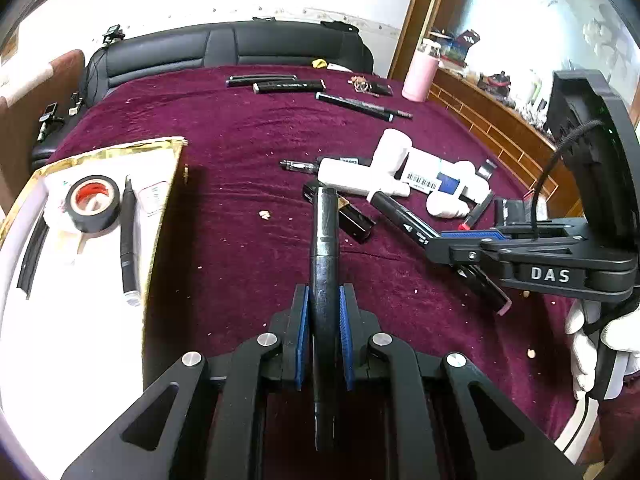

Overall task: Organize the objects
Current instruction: 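Carry both black markers into the gold-rimmed tray and open both tools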

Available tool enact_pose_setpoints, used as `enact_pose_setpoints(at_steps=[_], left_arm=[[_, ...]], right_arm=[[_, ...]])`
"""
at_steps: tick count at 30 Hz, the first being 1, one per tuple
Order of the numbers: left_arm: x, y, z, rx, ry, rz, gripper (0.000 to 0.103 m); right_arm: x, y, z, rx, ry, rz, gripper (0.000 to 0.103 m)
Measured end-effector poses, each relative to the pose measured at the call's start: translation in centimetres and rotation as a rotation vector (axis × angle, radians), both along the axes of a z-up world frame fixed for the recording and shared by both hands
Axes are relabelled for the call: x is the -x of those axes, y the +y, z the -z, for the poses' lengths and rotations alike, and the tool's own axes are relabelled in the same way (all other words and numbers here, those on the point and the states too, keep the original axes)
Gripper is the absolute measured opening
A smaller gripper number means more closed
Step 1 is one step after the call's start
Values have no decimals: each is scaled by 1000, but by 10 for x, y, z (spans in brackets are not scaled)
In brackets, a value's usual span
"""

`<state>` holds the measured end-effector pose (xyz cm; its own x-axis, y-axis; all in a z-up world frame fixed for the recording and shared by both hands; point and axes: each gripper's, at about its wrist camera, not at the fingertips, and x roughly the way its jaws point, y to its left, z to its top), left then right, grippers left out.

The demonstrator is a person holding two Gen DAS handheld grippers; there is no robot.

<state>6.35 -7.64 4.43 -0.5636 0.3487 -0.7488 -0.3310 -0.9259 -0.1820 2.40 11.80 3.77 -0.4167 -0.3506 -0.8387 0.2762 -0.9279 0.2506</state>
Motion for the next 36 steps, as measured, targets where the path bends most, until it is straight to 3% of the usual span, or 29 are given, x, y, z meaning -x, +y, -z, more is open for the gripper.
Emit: enact_pose_setpoints(at_steps=[14,24,30,36], left_arm=[[-23,-71,-32,-107,56,-116,12],[-37,-130,-58,-209,145,-176,12],[-37,-164,-74,-206,174,-200,12],[-10,-198,-60,-150,97,-222,12]], right_arm=[[-16,-39,-35,122,24,-78,13],[-10,-105,-54,166,46,-181,13],[-2,-156,-56,176,31,-257,13],[18,-200,-36,163,-23,-272,13]])
